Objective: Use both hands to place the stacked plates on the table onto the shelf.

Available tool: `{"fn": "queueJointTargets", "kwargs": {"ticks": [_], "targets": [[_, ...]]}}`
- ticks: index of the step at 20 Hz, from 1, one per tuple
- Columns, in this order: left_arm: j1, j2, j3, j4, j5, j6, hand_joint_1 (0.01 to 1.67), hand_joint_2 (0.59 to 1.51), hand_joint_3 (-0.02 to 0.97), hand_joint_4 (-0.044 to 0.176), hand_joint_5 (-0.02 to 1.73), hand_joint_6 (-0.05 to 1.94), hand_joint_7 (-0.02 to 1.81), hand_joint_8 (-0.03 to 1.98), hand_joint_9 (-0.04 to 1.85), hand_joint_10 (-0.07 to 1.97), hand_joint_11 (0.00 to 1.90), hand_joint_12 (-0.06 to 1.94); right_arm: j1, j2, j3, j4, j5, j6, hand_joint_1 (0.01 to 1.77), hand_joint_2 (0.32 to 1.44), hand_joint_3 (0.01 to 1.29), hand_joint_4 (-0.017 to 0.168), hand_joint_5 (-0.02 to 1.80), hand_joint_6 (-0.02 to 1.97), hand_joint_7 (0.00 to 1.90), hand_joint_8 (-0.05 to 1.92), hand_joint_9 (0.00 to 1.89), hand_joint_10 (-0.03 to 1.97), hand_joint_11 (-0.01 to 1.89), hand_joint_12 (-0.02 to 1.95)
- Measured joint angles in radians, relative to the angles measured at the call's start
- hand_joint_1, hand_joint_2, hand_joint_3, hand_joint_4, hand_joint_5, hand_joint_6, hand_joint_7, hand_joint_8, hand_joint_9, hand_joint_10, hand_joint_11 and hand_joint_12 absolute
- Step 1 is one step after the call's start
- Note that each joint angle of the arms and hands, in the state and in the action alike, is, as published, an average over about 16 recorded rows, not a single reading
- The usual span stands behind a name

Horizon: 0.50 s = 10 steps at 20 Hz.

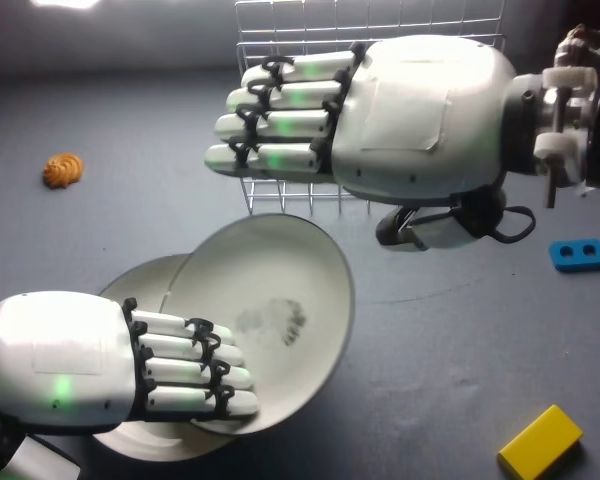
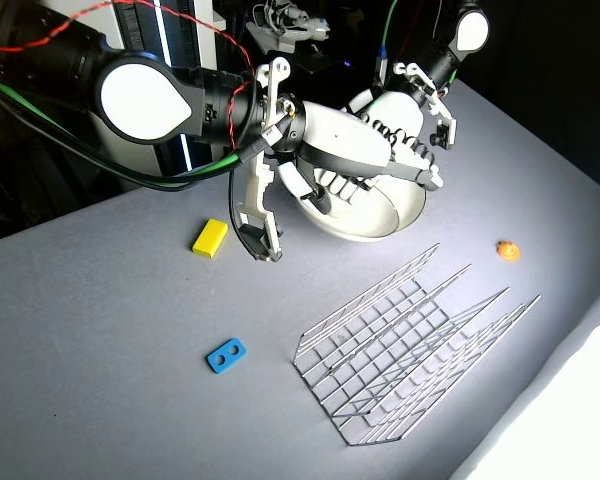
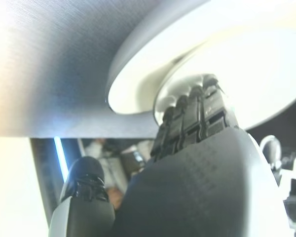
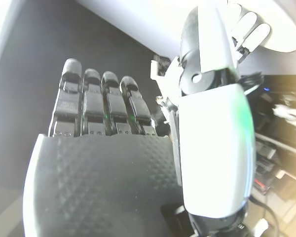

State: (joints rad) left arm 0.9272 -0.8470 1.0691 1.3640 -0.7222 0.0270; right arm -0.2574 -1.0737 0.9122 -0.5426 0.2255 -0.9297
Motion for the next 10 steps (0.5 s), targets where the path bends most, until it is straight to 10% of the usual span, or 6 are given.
{"fn": "queueJointTargets", "kwargs": {"ticks": [10], "targets": [[0.016, 0.006, 0.007, -0.041, -0.006, -0.001, 0.02, 1.197, 0.011, -0.004, -0.01, -0.03, -0.01, -0.01, -0.01, -0.02, 0.01, 0.01, -0.064, -0.060, 0.039, 0.001, -0.018, -0.059, 1.18, 0.97, 0.02, -0.001, 0.02, 0.02, 0.01, 0.01, 0.01, 0.02, 0.01, 0.27]]}}
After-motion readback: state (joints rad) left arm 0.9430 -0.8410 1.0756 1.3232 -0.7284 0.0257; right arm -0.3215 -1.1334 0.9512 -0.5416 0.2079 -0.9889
